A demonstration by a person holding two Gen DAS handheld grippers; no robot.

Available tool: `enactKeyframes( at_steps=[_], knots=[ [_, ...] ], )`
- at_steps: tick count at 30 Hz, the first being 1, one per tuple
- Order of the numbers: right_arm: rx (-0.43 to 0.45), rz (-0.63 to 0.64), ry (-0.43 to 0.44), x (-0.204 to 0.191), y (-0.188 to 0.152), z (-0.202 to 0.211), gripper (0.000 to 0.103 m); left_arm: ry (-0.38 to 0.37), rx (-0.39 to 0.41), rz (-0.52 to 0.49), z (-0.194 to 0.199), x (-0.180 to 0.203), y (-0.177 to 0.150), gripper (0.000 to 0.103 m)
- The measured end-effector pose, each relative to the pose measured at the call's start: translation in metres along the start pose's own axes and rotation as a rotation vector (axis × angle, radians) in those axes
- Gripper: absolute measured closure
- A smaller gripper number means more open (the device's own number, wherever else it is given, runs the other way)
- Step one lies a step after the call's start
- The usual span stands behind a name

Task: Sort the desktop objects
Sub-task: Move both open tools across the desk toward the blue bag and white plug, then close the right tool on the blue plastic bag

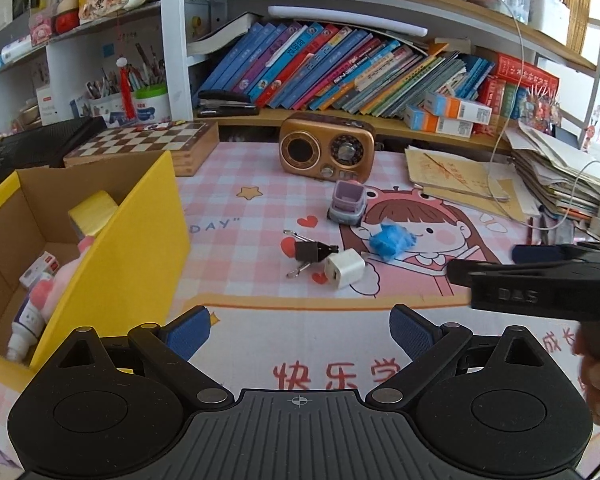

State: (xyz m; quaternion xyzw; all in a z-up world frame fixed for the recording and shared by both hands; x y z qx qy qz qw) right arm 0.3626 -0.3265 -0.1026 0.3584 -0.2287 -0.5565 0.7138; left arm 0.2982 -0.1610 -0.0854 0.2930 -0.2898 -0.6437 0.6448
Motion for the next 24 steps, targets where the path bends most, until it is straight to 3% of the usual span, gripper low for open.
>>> enactKeyframes(
  at_steps=[13,24],
  knots=[
    [-0.045,0.126,0.089,-0.01,0.024,-0.081,0.031,0.034,-0.025,-0.008,-0.019,0.002,0.01,0.005],
    [-0.089,0.101,0.102,-0.013,0.018,-0.111,0.041,0.037,-0.029,0.001,-0.028,0.003,0.017,0.005]
  ],
)
Point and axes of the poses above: each gripper's, at about its wrist camera, not at the fingertips, and z roughly against the way its jaws point, x to its right, y to its top, the point moved 9 cm from there along -z, roughly the way its jaws point, and after that the axes turned 2 degrees about y, right-handed, at the moved point
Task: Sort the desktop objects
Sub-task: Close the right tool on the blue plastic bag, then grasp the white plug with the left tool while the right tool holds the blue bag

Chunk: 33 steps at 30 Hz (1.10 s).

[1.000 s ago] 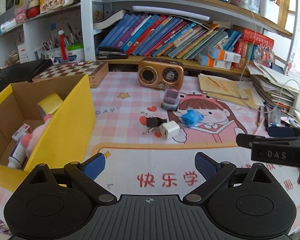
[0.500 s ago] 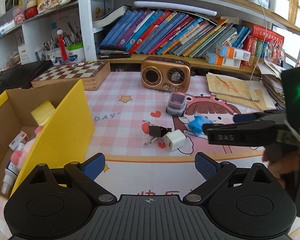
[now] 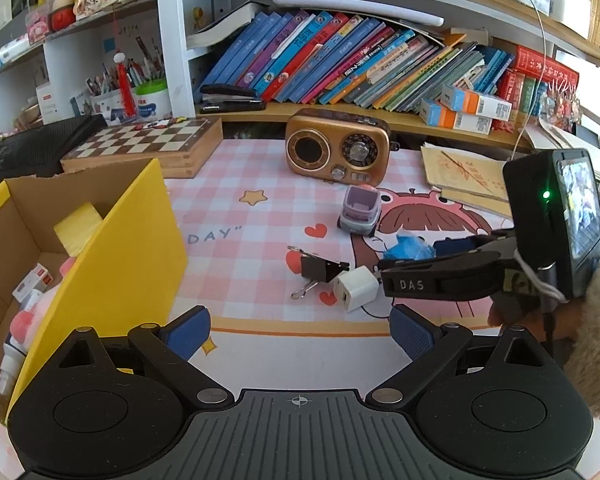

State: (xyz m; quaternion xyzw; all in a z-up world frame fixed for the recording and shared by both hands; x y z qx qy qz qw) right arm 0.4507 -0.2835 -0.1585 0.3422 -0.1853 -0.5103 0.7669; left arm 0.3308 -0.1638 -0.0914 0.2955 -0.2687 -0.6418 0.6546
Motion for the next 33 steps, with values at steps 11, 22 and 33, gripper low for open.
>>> enactKeyframes(
  at_steps=[11,22,33],
  knots=[
    [0.048,-0.02,-0.001,0.011,0.004,0.007,0.064,-0.011,0.003,-0.003,-0.01,0.004,0.009,0.005],
    [0.103,-0.101,-0.044,0.026,0.0,0.047,0.065,-0.04,0.004,0.024,-0.032,0.01,0.018,0.026],
    [0.101,-0.163,-0.115,0.044,-0.024,0.083,0.065,-0.115,-0.086,0.085,-0.066,0.041,0.005,0.063]
  ],
)
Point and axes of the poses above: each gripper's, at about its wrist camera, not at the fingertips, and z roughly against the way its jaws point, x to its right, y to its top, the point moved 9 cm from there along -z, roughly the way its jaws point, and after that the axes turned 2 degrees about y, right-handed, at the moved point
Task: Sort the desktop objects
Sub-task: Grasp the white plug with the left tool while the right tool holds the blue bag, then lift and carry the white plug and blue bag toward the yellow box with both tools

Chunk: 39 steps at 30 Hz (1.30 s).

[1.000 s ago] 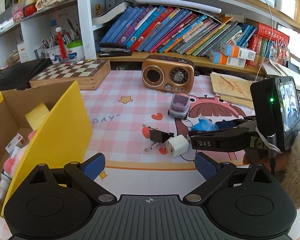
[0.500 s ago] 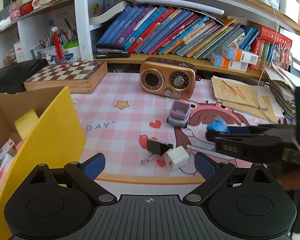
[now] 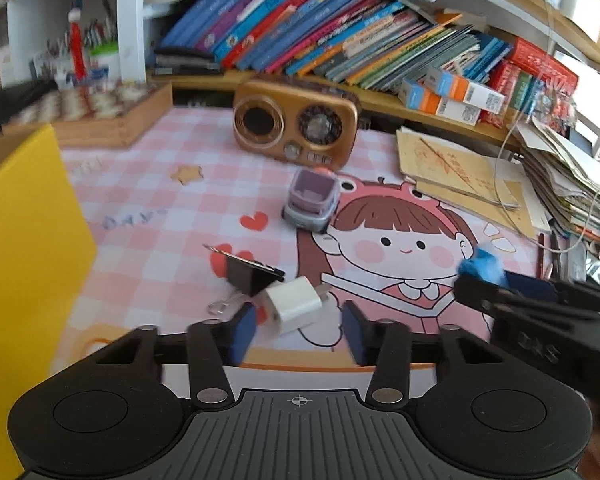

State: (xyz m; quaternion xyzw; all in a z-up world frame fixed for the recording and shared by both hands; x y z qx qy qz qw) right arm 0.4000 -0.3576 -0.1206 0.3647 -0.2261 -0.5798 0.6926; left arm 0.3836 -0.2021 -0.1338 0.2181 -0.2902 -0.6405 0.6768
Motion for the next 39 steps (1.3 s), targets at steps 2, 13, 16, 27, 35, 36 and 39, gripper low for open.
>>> enactKeyframes(
  at_steps=[2,13,16,27,35,36,39],
  knots=[
    [0.005,-0.007,-0.012,0.003,-0.001,0.004,0.065,0.009,-0.02,0.03,-0.008,-0.002,0.0,0.063],
    [-0.008,-0.01,-0.004,-0.001,-0.009,0.017,0.065,0.061,-0.029,0.04,-0.026,-0.002,0.001,0.07],
    [-0.01,-0.012,-0.005,-0.001,-0.012,0.02,0.065,0.043,-0.016,0.024,-0.02,-0.001,0.001,0.074],
    [-0.019,-0.006,0.012,-0.011,-0.023,0.033,0.066,-0.002,-0.012,0.002,0.014,-0.007,-0.014,0.074],
    [-0.027,0.004,0.025,-0.025,-0.034,0.053,0.066,-0.033,0.028,0.019,0.053,-0.017,-0.022,0.074],
    [-0.029,0.004,0.025,-0.027,-0.036,0.056,0.066,-0.036,0.033,0.018,0.059,-0.019,-0.023,0.074],
    [-0.037,0.009,0.027,-0.033,-0.042,0.066,0.066,-0.043,0.051,0.017,0.077,-0.025,-0.027,0.074]
  ],
)
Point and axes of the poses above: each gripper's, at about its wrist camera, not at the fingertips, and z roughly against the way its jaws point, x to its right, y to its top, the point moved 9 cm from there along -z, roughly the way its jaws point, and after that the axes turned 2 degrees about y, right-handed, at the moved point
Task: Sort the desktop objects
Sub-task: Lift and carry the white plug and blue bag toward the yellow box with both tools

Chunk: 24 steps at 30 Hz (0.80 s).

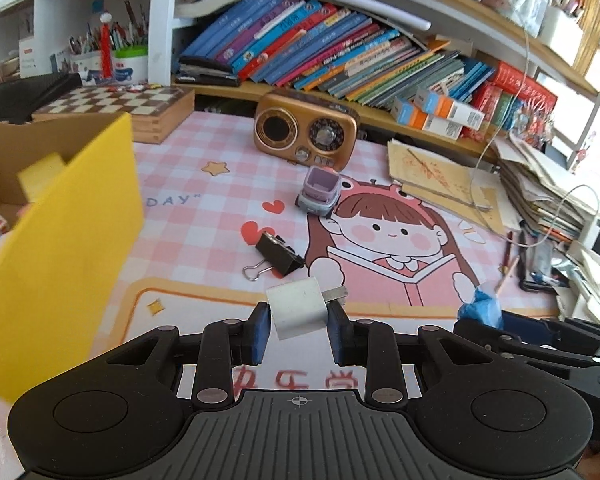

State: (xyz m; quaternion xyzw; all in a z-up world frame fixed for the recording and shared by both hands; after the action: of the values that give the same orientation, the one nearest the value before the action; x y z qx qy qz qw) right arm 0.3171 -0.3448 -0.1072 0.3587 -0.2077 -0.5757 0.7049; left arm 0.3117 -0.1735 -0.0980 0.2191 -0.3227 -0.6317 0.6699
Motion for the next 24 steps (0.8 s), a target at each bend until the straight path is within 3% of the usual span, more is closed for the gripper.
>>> enactKeyframes(
  at_steps=[11,24],
  knots=[
    [-0.054,-0.004,0.029,-0.035,-0.024,0.045,0.066,-0.025,0.066,0.017,0.069,-0.024,-0.016,0.074],
    [-0.042,0.008,0.016,-0.087,-0.042,0.076,0.066,-0.059,0.067,0.022,0.111,-0.061,-0.045,0.074]
  ],
)
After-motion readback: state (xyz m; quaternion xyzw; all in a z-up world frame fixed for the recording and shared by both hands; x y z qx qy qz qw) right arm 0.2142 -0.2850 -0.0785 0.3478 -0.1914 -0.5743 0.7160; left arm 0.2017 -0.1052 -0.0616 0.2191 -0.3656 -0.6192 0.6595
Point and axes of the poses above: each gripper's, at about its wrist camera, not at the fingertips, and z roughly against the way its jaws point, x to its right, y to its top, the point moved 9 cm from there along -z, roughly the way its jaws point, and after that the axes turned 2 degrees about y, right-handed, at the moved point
